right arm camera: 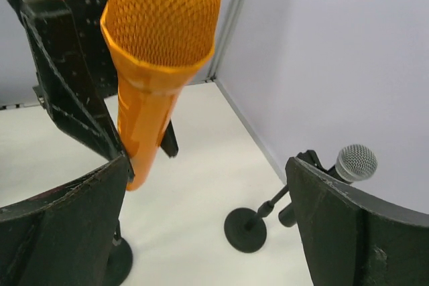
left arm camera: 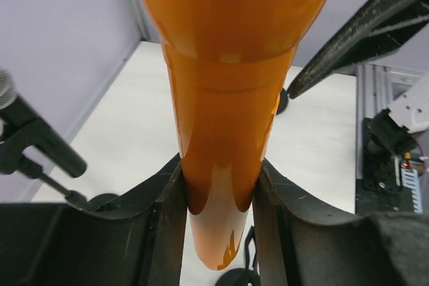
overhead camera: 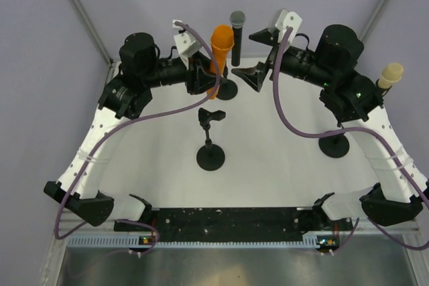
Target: Remove the microphone from the stand
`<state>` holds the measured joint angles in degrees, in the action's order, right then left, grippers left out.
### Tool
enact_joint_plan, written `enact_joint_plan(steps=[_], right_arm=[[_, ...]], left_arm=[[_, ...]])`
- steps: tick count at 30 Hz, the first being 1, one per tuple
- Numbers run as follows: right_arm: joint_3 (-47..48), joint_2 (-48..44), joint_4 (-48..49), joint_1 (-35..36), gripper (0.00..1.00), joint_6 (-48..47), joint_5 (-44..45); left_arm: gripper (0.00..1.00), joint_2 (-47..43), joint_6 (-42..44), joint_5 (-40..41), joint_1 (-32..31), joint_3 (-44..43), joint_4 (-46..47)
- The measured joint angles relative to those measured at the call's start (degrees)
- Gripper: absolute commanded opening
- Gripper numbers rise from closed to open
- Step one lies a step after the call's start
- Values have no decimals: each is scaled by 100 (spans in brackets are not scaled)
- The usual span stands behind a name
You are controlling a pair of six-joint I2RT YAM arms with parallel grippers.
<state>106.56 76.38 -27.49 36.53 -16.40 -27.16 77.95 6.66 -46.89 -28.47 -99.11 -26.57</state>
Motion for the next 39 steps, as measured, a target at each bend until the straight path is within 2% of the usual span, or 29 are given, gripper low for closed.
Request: enact_joint_plan(steps=[5,12,24,30,39], right_arm=[[-424,-125,129,0,99,-111,409],[-1078,-264,258,0,99,-378,824],[-2238,-787,431,-2,99,-739,979],[-2756,-1182,546,0,99,-920,938],[-3165,-1550,568,0,99,-992,494]], left_arm=[[0,-162,-9,938,74,11,127],[0,-372,302,2756,133,245,372],[0,-562,1364,5084,166,1314,874],[0,-603,1626,5587,428,1624,933],[0,-608,1416,5678,1502,2461,828]])
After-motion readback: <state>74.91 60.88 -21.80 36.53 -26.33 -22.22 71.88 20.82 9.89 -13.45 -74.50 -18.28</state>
